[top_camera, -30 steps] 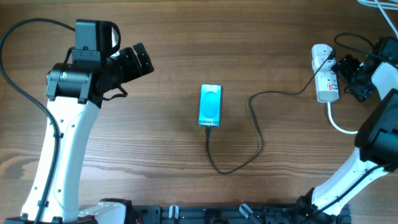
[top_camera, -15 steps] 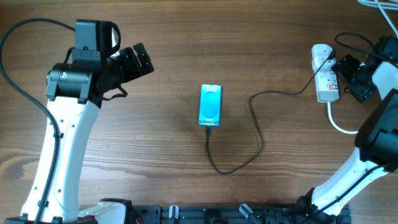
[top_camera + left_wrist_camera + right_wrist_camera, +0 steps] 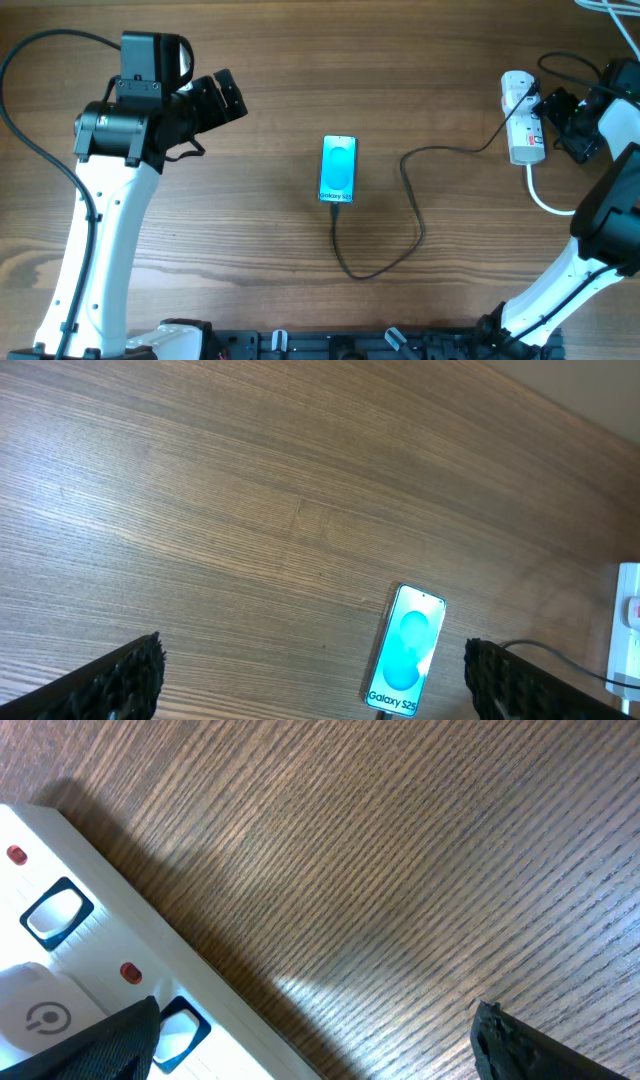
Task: Plug charger to phone and switch on socket
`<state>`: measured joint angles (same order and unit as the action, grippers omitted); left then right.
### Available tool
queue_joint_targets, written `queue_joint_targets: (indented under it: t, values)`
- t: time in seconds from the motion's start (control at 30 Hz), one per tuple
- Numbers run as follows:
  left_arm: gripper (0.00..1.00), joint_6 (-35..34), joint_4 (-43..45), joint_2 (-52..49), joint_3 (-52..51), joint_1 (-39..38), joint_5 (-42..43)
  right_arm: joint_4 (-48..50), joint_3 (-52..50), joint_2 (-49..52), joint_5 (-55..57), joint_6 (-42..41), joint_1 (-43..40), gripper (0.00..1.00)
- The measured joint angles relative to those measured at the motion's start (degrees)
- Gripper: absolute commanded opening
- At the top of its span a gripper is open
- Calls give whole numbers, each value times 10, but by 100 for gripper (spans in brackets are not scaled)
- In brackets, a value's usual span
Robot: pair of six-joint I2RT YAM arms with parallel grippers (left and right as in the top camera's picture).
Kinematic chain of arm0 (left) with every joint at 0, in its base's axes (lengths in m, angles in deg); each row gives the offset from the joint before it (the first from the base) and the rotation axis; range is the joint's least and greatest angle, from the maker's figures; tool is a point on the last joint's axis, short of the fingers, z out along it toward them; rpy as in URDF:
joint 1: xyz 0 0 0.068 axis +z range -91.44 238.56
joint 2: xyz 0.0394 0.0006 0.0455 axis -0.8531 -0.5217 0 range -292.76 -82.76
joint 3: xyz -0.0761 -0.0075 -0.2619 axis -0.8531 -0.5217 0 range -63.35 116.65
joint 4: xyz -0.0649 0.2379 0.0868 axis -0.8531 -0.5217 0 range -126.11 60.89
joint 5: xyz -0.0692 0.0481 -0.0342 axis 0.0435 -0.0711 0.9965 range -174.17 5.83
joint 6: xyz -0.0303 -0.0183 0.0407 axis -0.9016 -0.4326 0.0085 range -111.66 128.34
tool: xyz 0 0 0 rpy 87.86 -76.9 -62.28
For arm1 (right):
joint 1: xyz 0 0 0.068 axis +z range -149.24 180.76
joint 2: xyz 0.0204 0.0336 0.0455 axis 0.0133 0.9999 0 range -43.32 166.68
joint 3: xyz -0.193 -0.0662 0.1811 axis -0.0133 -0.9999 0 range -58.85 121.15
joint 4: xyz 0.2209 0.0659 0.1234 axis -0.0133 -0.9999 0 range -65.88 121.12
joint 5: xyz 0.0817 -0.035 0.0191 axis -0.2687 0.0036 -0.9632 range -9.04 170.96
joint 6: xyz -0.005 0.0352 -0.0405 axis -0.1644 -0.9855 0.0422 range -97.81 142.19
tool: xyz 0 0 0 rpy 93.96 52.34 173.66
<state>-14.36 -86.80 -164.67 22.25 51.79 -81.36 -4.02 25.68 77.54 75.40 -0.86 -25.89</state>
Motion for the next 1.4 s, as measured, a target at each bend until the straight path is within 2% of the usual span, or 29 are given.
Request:
queue_joint_targets:
  t: [0.33, 0.77, 1.2, 1.4]
  values:
    - [100, 0, 0, 0, 0, 0, 0, -20, 4, 0, -3, 4, 3, 100]
    - [100, 0, 0, 0, 0, 0, 0, -151, -10, -48, 22, -31, 9, 100]
    - [100, 0, 0, 0, 0, 0, 0, -317, -13, -331, 37, -39, 14, 100]
    - [100, 0, 0, 0, 0, 0, 0, -331, -41, -459, 37, -17, 60, 100]
